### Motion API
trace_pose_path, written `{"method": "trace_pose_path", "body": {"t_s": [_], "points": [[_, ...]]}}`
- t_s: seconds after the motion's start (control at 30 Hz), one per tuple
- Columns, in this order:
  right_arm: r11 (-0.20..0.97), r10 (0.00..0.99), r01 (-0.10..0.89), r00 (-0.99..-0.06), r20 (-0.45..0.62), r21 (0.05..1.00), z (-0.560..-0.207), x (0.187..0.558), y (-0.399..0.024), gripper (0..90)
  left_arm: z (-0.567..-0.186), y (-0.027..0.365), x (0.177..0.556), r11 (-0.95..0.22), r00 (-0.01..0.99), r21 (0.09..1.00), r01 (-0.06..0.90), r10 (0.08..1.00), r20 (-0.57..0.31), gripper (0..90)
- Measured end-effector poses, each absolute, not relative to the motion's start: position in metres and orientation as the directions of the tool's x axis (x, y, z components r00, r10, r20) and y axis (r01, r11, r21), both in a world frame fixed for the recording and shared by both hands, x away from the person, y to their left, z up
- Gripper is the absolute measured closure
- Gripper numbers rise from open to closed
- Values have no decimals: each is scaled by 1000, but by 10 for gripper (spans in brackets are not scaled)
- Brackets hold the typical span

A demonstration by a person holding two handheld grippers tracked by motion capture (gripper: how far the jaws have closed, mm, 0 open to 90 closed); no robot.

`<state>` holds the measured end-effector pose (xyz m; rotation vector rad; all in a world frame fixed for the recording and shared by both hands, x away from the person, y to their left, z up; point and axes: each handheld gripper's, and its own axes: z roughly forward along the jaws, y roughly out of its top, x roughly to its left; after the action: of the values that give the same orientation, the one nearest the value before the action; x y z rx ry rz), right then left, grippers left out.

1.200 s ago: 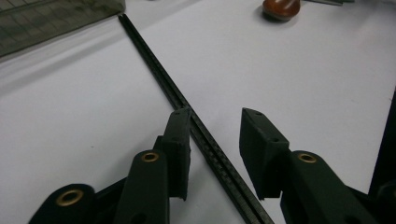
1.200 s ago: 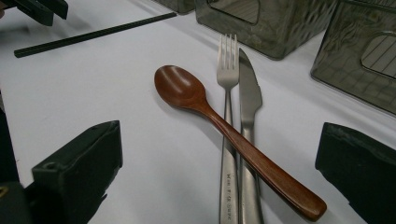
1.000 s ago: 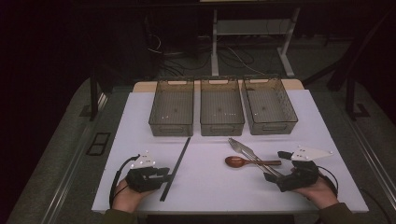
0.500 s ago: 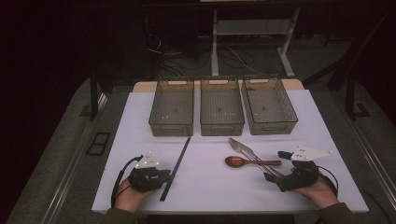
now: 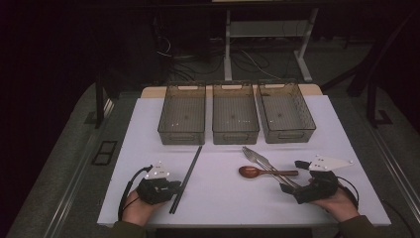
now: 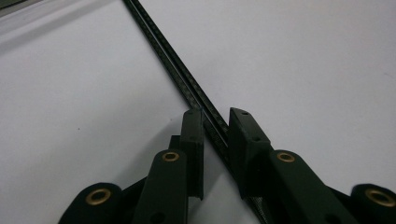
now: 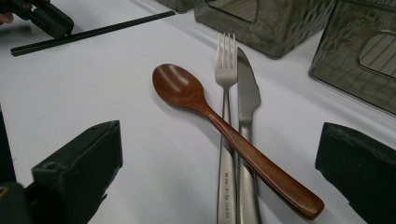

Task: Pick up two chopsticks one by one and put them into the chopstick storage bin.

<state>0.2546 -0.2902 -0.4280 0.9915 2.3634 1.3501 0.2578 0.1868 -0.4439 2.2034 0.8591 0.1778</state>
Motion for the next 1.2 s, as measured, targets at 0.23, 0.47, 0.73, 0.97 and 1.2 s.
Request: {"method": "trace_pose_path", "body": {"t_s": [0.23,0.47,0.73,0.97,1.2], "points": [[341,664,438,-739,116,832,-428,255,-290,2,-443,187,258,-507,766,685,523,633,-116,747],[341,664,438,-739,117,832,-428,255,-290,2,-442,187,258,-517,760,677,524,642,-98,786],[341,664,438,-738,117,832,-428,255,-290,2,-441,189,258,-521,746,669,530,662,-75,812],[341,664,439,-739,118,831,-428,254,-290,2,-439,196,260,-523,730,660,539,681,-56,820],[341,663,438,-739,118,831,-428,255,-290,2,-439,209,264,-512,704,656,555,709,-41,831]]}}
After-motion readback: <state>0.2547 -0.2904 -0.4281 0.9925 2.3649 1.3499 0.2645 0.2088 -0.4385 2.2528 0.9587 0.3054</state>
